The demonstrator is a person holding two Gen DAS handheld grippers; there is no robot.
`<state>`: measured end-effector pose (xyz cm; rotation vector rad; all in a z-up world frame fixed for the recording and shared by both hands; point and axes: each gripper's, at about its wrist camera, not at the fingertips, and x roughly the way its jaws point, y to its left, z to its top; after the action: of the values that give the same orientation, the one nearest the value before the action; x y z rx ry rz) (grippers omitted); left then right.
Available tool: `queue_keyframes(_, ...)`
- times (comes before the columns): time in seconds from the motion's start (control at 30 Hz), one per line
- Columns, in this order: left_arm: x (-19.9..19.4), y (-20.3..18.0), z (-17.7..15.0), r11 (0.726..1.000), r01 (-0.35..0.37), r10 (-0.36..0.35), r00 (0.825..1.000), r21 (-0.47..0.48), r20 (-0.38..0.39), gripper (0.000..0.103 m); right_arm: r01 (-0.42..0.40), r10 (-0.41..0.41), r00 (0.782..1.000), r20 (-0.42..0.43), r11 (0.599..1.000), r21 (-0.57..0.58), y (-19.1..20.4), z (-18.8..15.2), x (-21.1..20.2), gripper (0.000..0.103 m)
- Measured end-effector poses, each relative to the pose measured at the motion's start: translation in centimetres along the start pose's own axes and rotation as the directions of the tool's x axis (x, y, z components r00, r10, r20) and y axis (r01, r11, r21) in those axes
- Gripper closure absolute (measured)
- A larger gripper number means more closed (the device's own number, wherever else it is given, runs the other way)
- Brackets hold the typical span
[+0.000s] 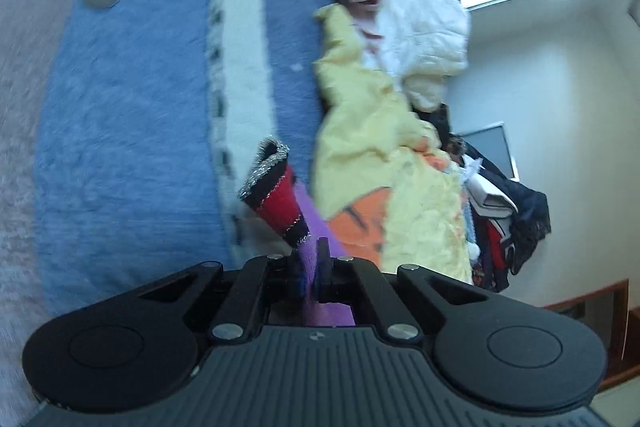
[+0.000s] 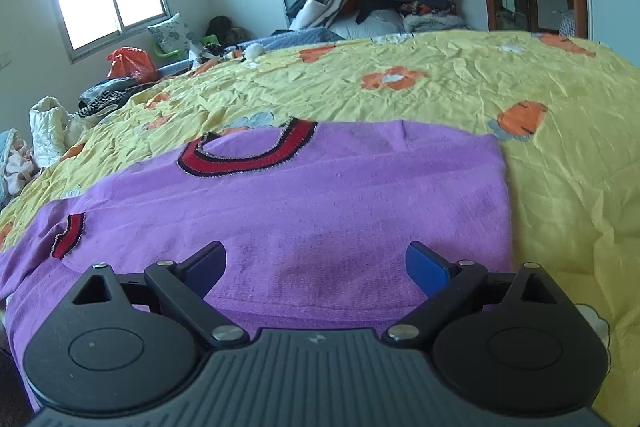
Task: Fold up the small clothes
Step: 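Grasp the other sleeve's striped cuff with the left tool and lift, then fold the sleeve across the sweater body with the left tool and release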
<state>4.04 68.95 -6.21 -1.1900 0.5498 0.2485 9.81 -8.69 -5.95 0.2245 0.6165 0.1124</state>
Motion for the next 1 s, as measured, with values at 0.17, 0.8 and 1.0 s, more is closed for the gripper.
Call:
queue_keyframes(0.17, -1.2, -6.2, -0.9, 0.984, 0.11, -0.113, 0.993, 0.139, 0.014, 0.101, -0.007, 0.007, 1.0, -0.02, 1.0, 0.012, -0.3, -0.1, 0.3, 0.006)
queue_keyframes(0.8, 11.8, -29.3, -24.6, 0.745, 0.407, -0.206, 0.894, 0.528, -0.399, 0.101, 0.008, -0.01, 0.999, -0.044, 1.0, -0.025, 0.3, -0.3, 0.6, 0.0)
queue_keyframes(1.0, 16.1, -29.6, -34.6, 0.68, 0.462, -0.132, 0.841, 0.569, -0.525, 0.101, -0.032, 0.033, 0.999, -0.014, 0.998, 0.058, -1.1, -0.3, 0.1, 0.0)
